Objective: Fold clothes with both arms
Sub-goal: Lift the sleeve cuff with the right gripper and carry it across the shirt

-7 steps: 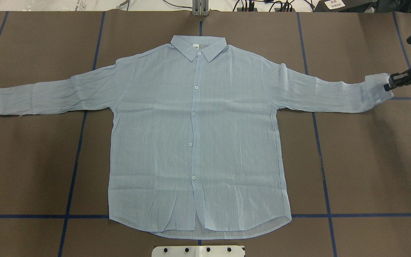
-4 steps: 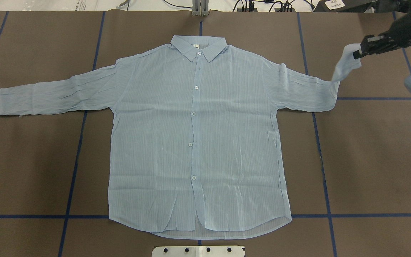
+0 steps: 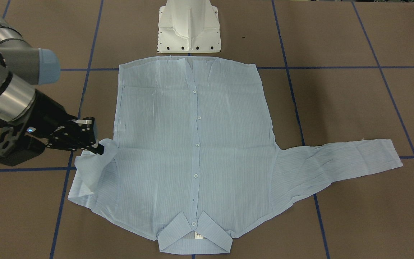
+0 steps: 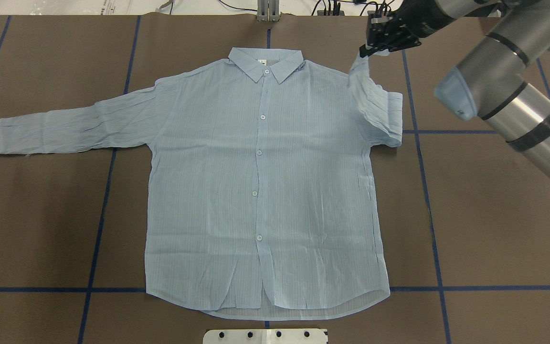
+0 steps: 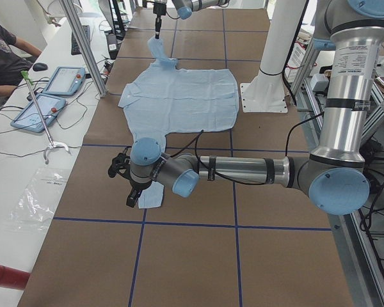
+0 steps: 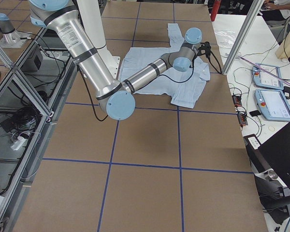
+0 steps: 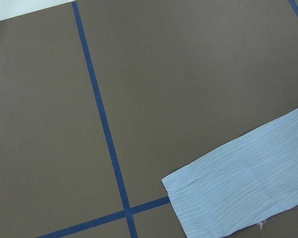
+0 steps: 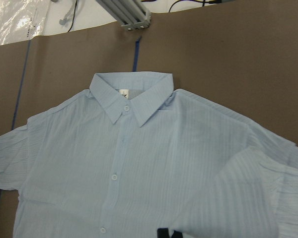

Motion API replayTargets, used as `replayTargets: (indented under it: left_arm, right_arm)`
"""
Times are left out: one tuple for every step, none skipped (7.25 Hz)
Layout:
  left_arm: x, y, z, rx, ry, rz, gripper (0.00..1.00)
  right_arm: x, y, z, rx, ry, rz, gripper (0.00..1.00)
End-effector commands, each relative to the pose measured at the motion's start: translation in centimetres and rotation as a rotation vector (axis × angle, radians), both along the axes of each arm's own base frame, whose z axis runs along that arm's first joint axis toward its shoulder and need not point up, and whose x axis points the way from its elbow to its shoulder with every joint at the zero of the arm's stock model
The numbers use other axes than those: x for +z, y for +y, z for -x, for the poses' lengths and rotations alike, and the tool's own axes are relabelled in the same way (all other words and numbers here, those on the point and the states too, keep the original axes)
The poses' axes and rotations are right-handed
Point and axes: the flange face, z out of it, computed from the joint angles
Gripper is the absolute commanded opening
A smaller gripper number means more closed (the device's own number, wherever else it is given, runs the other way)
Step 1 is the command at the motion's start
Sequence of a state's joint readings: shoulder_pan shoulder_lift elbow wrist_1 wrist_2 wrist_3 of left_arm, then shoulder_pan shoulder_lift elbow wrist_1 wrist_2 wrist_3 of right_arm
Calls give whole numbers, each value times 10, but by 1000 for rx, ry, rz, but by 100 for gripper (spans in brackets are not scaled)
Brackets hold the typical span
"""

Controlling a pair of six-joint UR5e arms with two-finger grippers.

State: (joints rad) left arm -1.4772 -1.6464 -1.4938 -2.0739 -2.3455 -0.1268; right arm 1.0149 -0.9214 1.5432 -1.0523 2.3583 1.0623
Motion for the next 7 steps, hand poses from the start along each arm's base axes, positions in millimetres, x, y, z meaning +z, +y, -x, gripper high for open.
replayTargets:
  left_arm:
    - [5,0,0,1,-1,8,99]
    - [5,0,0,2,0,9,99]
    - [7,0,0,1,-2,13,99]
    - [7,0,0,0,-1,14,99]
    - [8,0,0,1,-2,15,99]
    - [8,0,0,1,-2,15,99]
    - [9,1,0,2,-2,15,99]
  right_arm:
    - [-77,18,67,-14,4,-53,0]
    - [-92,21,110,11,31,-76,0]
    - [-102,13,143,6,54,-66,0]
    - [-99,14,175,-14,80,-52,0]
    - [-90,15,211,-26,123,-43,0]
    - [-107,5,254,-39,162,-23,0]
    - [-111,2,283,-47,199,-18,0]
